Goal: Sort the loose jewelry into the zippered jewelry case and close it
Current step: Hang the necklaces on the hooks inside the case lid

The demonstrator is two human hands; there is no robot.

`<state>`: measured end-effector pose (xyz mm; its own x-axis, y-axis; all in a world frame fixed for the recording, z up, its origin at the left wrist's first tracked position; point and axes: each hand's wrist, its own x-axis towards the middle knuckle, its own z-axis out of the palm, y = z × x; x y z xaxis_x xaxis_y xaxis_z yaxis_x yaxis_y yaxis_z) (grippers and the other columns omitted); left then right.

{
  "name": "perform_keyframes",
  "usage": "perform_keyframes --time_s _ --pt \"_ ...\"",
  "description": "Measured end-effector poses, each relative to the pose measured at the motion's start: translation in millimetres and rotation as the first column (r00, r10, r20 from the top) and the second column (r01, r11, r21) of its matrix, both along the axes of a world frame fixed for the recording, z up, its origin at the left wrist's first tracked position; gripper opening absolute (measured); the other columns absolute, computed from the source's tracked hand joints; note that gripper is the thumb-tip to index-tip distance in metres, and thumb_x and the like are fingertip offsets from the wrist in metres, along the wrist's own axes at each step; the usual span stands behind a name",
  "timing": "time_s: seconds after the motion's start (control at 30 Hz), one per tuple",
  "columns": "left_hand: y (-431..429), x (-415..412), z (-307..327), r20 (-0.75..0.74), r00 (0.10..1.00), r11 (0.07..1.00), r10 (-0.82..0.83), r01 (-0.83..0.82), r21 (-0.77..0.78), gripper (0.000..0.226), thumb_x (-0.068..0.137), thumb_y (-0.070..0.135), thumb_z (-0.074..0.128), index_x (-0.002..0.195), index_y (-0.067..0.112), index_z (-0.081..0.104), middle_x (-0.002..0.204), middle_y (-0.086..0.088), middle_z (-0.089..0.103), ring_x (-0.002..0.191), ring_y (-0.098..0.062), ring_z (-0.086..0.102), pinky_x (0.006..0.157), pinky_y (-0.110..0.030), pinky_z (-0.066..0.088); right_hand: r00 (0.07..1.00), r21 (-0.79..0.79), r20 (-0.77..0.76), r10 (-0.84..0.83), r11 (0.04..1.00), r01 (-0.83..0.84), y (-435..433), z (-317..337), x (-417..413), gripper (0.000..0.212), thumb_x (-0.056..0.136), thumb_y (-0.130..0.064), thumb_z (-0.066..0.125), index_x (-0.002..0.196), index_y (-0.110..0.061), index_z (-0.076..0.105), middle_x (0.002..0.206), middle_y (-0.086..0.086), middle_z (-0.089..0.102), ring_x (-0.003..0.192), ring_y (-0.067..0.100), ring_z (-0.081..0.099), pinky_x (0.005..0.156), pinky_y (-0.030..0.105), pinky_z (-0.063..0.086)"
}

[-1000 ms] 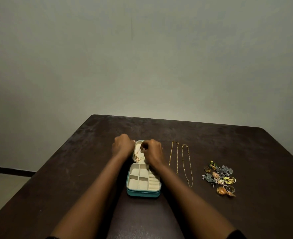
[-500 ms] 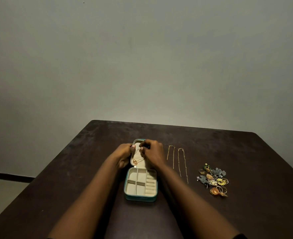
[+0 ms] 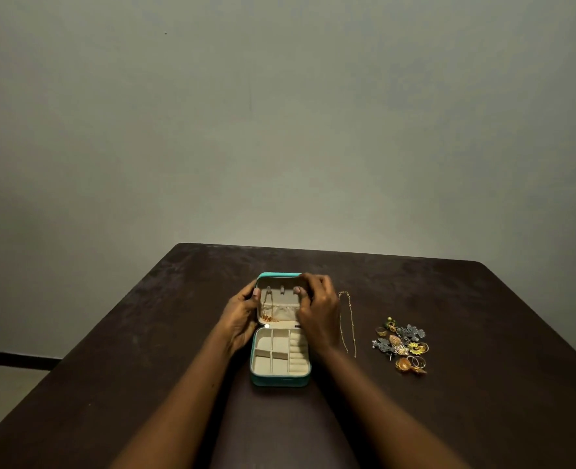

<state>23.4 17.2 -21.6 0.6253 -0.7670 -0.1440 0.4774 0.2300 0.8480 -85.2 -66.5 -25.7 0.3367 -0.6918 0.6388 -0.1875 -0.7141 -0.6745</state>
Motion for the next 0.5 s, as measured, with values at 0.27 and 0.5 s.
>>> perform_keyframes --time_s 0.27,0.5 --pt "2.8 -12.1 3.5 0.065 0.998 0.995 -0.007 0.001 0.101 0.037 0.097 0.0 0.038 0.131 0.005 0.049 0.095 -0.01 0.065 0.085 -0.022 0.062 0.06 -0.031 0.058 0.98 0.271 -0.198 0.013 0.962 0.042 -6.5 -11.4 -9.9 0.04 0.092 -0.014 0.053 0.131 -0.015 0.046 0.127 0.009 0.046 0.109 0.023 0.051 0.088 0.031 0.043" --pt "4.0 -16.1 6.4 0.285 0.958 0.952 -0.044 -0.046 0.301 0.039 0.096 -0.005 0.036 0.135 -0.002 0.042 0.125 -0.027 0.056 0.095 -0.028 0.059 0.066 -0.03 0.055 0.967 0.427 -0.24 0.091 0.904 0.021 -12.1 -23.6 -12.9 0.024 0.092 -0.009 0.051 0.115 -0.007 0.058 0.114 0.013 0.065 0.103 0.027 0.06 0.082 0.035 0.048"
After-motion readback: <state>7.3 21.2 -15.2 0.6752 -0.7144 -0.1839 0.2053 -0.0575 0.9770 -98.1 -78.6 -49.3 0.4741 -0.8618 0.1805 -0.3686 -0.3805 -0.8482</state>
